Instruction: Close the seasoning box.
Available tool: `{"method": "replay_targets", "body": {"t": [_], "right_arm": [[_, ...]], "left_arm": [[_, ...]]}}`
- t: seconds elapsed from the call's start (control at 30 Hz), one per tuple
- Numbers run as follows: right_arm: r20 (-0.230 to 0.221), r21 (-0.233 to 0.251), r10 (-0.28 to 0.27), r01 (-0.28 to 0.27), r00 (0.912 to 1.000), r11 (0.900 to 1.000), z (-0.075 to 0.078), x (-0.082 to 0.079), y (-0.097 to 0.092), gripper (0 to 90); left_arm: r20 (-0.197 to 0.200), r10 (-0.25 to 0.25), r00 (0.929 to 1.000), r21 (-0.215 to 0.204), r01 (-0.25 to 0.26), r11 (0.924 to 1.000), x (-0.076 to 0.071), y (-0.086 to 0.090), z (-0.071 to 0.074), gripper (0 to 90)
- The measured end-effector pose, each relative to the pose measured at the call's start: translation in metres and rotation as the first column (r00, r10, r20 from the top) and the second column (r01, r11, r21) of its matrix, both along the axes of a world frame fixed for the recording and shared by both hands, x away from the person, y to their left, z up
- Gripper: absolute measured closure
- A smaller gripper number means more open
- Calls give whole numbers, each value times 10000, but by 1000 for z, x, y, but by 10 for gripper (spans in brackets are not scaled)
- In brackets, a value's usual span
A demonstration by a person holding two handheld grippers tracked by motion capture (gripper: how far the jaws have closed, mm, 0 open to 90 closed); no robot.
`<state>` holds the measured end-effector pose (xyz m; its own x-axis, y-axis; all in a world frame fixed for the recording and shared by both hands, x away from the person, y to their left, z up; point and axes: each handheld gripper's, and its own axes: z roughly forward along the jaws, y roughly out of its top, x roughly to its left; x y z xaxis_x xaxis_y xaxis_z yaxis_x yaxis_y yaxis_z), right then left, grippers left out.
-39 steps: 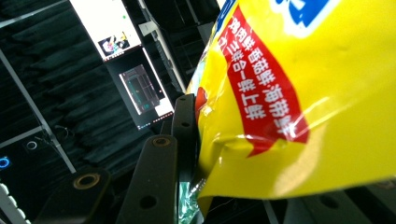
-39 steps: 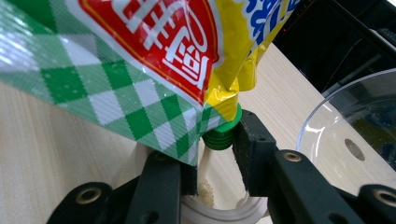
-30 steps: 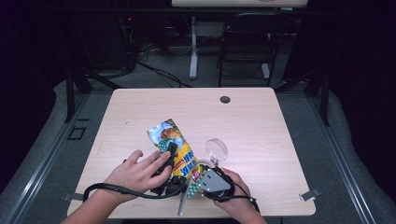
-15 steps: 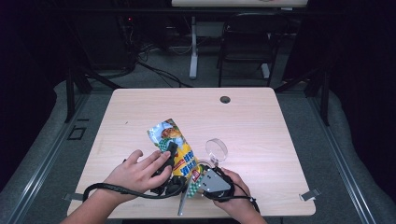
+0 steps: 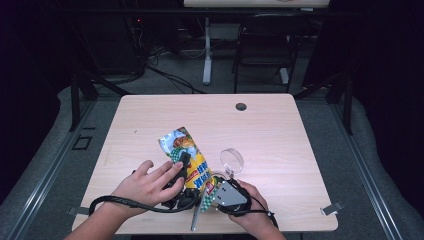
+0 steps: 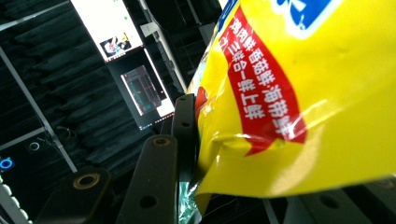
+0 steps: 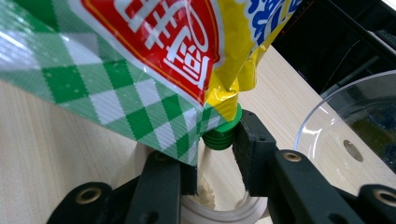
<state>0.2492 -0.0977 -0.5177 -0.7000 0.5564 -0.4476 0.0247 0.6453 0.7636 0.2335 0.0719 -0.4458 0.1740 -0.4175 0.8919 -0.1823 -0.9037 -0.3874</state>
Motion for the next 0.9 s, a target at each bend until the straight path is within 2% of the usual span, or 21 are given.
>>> {"method": "replay_targets", "body": {"t": [0.73,0.9], "right_arm": [[95,36,-21,21,10000,10000,0,0,0,718],[109,34,-44,44,9999,10000,0,0,0,718]], "left_arm": [[154,-102,9998,73,101,9999,0,-2,2,735],[140,-106,9998,-19,106,9999,0,-2,2,735]]}}
